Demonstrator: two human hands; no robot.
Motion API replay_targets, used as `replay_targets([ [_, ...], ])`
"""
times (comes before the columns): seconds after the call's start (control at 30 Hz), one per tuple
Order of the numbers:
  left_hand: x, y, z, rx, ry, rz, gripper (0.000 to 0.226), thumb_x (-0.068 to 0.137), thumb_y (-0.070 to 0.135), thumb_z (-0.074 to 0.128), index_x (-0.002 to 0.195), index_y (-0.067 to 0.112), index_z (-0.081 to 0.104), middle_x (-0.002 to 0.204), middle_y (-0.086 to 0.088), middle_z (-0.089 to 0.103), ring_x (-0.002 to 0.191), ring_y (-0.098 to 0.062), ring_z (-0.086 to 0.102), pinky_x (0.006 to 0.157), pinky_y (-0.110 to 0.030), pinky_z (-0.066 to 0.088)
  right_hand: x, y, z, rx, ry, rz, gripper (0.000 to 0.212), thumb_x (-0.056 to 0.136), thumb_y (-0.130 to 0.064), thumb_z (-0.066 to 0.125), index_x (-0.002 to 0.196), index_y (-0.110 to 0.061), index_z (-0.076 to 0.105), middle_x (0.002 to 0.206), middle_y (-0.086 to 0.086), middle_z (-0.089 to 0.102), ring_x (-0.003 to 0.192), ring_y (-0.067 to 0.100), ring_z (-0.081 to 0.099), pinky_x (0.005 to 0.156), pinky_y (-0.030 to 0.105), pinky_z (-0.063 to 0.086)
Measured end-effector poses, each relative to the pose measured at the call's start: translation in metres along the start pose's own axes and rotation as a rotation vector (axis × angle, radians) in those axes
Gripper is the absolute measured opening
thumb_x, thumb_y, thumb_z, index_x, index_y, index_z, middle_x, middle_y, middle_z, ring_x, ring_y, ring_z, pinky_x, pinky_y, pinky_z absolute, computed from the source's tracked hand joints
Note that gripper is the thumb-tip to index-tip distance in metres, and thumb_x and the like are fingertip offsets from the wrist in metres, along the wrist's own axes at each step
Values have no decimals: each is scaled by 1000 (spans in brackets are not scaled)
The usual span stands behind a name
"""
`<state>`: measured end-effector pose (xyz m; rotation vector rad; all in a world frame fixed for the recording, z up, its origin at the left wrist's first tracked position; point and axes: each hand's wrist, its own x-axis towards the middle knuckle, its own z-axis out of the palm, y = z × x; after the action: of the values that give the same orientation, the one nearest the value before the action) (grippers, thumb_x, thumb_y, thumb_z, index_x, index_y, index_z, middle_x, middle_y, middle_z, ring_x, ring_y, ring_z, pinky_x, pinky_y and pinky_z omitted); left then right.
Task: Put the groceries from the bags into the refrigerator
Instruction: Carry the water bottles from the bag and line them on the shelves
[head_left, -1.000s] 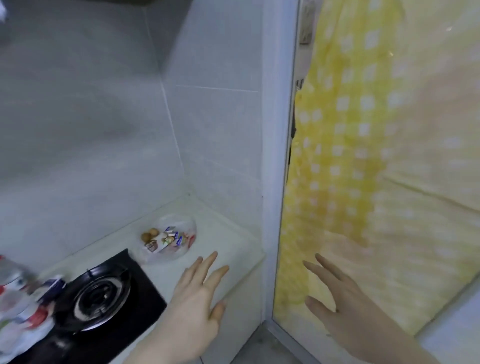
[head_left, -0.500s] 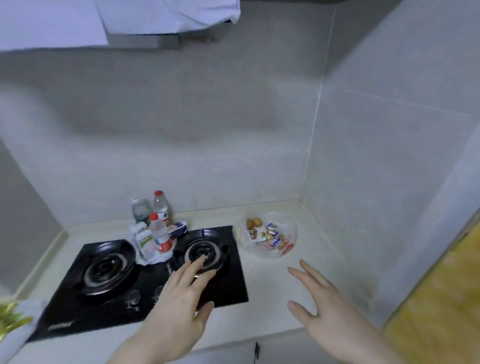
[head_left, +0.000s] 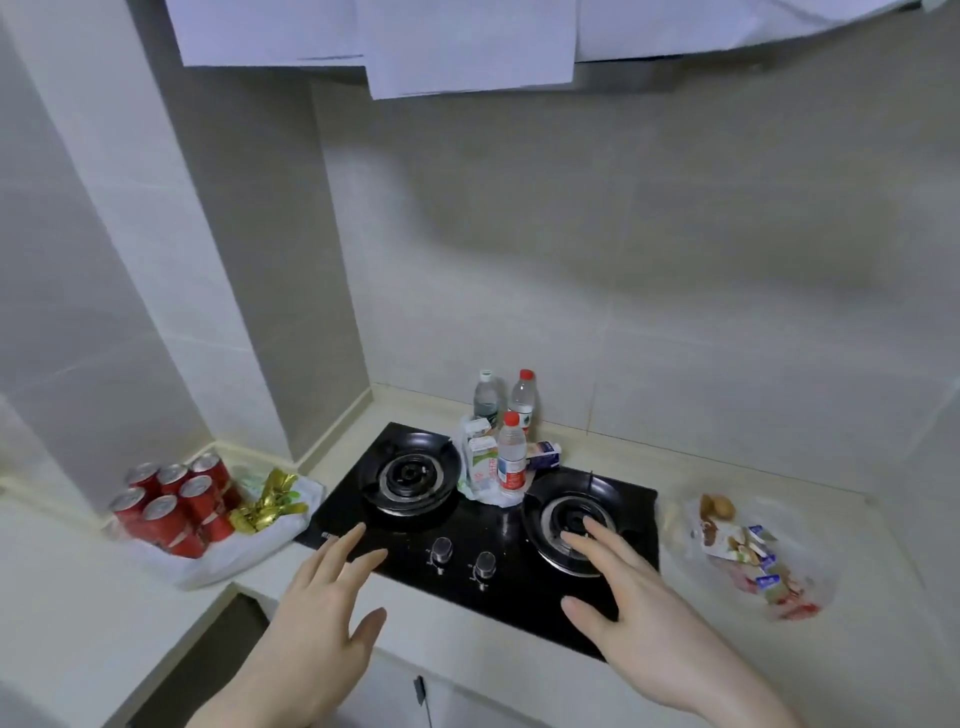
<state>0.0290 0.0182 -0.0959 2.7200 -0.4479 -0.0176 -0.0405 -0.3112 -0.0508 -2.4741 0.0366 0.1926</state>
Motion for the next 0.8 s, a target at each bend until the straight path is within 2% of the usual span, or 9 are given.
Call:
replay_targets([
  [0.1, 20, -15, 1, -28, -20, -31, 60, 96, 44, 57, 151, 42, 33, 165, 18, 6, 154, -14, 8, 125, -33, 17, 33, -8, 10, -28, -30, -13, 65, 100, -52, 54, 156, -49, 21, 154, -38, 1, 153, -3, 7, 122, 21, 13],
  [0.27, 83, -48, -3, -51, -30, 11, 59, 96, 46, 54, 151, 43, 32, 165, 20, 4, 155, -15, 6, 126, -32, 12, 101, -20, 26, -43, -14, 34, 67, 97, -52, 58, 155, -50, 22, 150, -38, 1, 154, 2, 13, 123, 23, 17],
  [0.37, 127, -71, -12, -57, -37, 52, 58, 97, 44, 54, 150, 43, 32, 164, 20, 6, 154, -17, 7, 125, -32, 16, 144, -29, 35, -37, -2, 56, 68, 96, -53, 59, 154, -50, 23, 150, -39, 1, 153, 3, 17, 123, 25, 21],
  [0.53, 196, -112, -10, -54, -75, 101, 58, 97, 42, 55, 151, 38, 34, 165, 17, 9, 154, -15, 10, 124, -28, 12, 199, -47, 44, -12, -10, 107, 72, 99, -48, 57, 156, -50, 14, 147, -41, -4, 153, 3, 16, 121, 25, 21],
  [0.63, 234, -126, 0, -63, -114, 140, 58, 96, 40, 55, 151, 36, 36, 165, 14, 12, 153, -16, 12, 125, -27, 12, 221, -44, 50, 4, 15, 152, 72, 98, -47, 58, 156, -50, 16, 156, -36, -1, 153, 4, 17, 118, 24, 25],
  [0.73, 270, -129, 12, -68, -153, 171, 59, 95, 38, 55, 151, 35, 37, 166, 8, 16, 153, -19, 16, 125, -30, 15, 238, -35, 55, -9, 35, 216, 73, 97, -49, 59, 157, -47, 18, 167, -24, -2, 154, 8, 17, 124, 34, 24],
  [0.8, 294, -123, 17, -55, -189, 201, 59, 95, 36, 54, 151, 33, 38, 166, 6, 17, 153, -21, 17, 124, -31, 17, 247, -30, 53, -11, 49, 247, 73, 97, -49, 59, 157, -46, 19, 168, -22, -1, 154, 10, 19, 124, 33, 24],
])
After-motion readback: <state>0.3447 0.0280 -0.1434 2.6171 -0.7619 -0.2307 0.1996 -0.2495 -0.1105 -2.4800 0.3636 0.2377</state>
